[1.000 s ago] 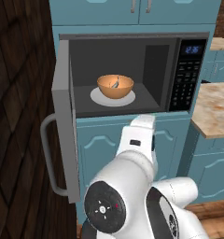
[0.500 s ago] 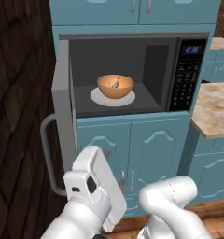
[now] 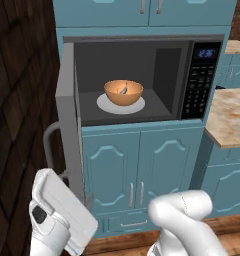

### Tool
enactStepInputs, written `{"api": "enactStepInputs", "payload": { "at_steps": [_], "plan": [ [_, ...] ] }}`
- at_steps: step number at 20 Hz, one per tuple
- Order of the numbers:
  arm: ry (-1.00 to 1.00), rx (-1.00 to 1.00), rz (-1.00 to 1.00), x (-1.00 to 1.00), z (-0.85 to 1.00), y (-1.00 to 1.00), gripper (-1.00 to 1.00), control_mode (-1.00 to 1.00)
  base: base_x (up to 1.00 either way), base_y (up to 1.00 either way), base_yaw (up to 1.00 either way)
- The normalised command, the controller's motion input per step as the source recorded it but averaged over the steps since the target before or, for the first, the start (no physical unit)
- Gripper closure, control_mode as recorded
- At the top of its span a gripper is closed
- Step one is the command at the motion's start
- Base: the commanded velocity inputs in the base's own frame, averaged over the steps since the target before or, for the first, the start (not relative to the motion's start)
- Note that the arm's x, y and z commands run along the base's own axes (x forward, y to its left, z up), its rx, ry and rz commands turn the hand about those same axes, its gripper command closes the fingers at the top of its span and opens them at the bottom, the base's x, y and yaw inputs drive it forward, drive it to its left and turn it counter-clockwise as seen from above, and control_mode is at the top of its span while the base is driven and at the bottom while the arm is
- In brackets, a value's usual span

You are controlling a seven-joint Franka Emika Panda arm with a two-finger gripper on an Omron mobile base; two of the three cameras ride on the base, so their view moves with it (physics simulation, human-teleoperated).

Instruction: Place the bowl containing the mushroom and fish in the microwave. Close the microwave door and press the start button to microwave the meal.

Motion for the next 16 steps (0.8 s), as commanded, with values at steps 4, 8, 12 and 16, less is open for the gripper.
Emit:
{"api": "enactStepInputs", "payload": {
  "at_steps": [4, 8, 12, 16],
  "plan": [
    [0.00, 0.00, 0.00, 0.17, -0.04, 0.80, -1.00, -1.00, 0.00, 0.00, 0.00],
    [0.00, 0.00, 0.00, 0.32, -0.22, 0.72, -1.00, -1.00, 0.00, 0.00, 0.00],
    [0.00, 0.00, 0.00, 0.54, -0.23, 0.53, -1.00, -1.00, 0.00, 0.00, 0.00],
    [0.02, 0.00, 0.00, 0.74, -0.22, 0.48, -1.00, -1.00, 0.00, 0.00, 0.00]
  ]
}}
